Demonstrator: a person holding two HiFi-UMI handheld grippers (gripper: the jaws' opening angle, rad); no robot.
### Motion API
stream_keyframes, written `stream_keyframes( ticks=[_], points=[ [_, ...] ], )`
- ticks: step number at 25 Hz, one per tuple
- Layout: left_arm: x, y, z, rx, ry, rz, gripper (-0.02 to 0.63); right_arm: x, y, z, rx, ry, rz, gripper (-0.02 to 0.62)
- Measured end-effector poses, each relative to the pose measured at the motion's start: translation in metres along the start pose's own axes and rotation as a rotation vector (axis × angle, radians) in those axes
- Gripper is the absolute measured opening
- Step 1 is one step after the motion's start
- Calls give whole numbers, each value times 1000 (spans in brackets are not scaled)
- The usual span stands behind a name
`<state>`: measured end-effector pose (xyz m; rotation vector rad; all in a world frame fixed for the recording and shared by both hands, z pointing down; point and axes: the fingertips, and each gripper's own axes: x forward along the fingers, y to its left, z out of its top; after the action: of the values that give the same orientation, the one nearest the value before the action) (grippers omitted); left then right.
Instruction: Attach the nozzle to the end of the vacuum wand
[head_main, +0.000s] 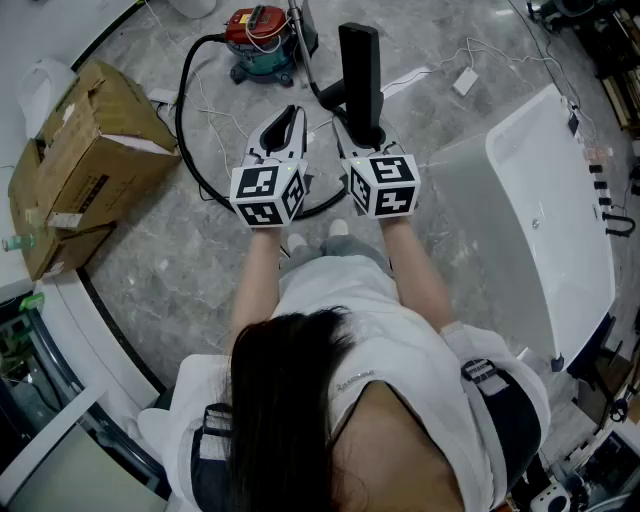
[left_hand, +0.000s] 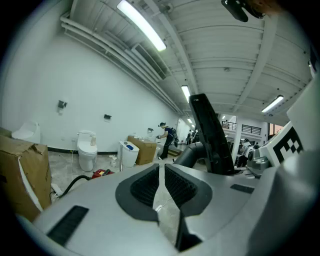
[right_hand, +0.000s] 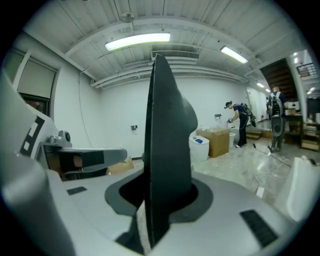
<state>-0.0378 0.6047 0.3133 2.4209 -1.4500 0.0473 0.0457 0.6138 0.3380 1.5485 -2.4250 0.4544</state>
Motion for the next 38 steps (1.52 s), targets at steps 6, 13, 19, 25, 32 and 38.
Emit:
stream_keyframes(
  ticks=[6,13,19,25,32,38],
  points=[
    [13,-17,-3,10,1,3,37,-3,-20,-3,-29,20,-1,123],
    [27,-30,-8,14,4,26,37,-3,-43,-4,-4,23,31,123],
    [22,-21,-14,-6,9,76,37,-4,-54,-3,12,16,35,123],
    [25,-10,-7,-2,-2,106,37,-1,-62,-6,25,33,33,124],
    [48,8,-7,-11,-23,117,37,16,-84,0,20,12,1,124],
    [83,23,-6,7,-7,94,37,49,-104,9,49,-4,-26,124]
  ],
)
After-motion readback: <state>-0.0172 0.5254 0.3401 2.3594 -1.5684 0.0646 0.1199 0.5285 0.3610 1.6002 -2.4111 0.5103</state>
